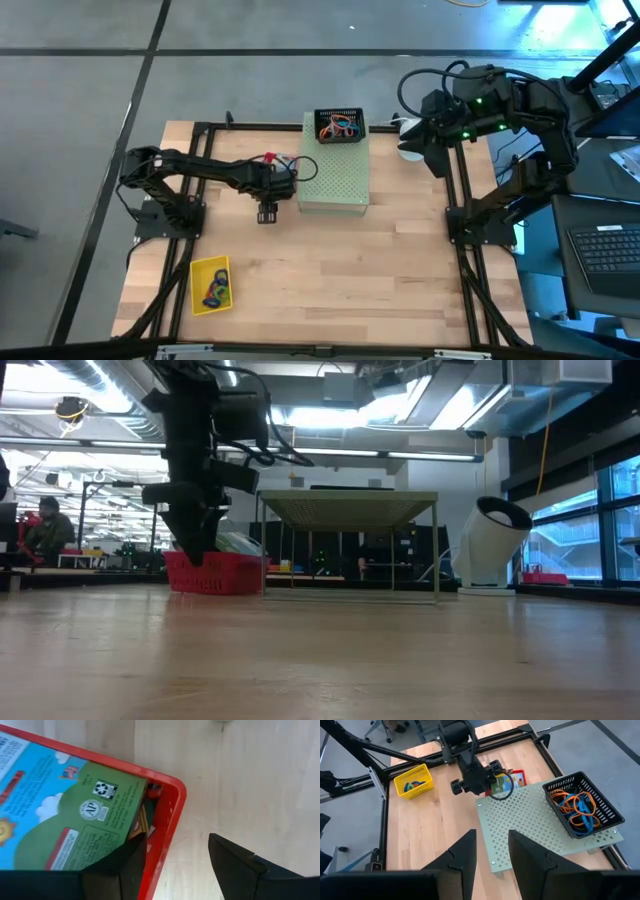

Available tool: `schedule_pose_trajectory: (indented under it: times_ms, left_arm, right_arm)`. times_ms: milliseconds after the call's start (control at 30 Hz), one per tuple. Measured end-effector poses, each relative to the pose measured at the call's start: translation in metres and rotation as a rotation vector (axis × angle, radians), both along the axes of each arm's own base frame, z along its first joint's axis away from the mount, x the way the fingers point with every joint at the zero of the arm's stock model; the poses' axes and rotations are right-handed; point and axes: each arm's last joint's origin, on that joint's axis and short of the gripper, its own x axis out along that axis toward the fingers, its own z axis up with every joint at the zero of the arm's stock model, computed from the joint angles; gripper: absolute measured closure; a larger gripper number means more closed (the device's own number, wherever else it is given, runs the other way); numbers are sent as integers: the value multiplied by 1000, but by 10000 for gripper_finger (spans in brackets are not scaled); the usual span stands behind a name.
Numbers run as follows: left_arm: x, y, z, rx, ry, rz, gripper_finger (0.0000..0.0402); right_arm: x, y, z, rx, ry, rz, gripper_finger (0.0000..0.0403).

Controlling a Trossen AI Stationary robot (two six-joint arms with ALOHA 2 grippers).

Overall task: Pick & Place Office Desk Supplies
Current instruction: Put the orange bin on the shelf

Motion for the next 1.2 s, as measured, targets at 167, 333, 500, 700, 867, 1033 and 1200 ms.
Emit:
schedule_pose_trajectory:
  times_ms: [167, 333, 500, 700, 867, 1033, 1200]
  left_arm:
    - [0, 1, 0, -54, -6, -5, 207]
    - [1, -1, -3, -65, -21, -12, 222]
    - [2, -1, -9, -82, -13, -13, 228]
    - [8, -1, -31, -89, 71, 12, 226]
    - [14, 0, -35, -94, 91, 65, 235]
    - [14, 0, -35, -102, 91, 89, 279]
    - [13, 0, -35, -109, 96, 96, 349]
  right_arm:
    - [0, 2, 0, 0, 0, 9, 289]
    - [0, 2, 0, 0, -1, 10, 289]
    - [0, 2, 0, -3, -1, 12, 289]
    - [0, 2, 0, 4, -2, 18, 289]
    - [1, 4, 0, 7, -2, 30, 289]
    - [1, 6, 0, 7, -2, 39, 289]
    - [1, 7, 0, 8, -2, 45, 289]
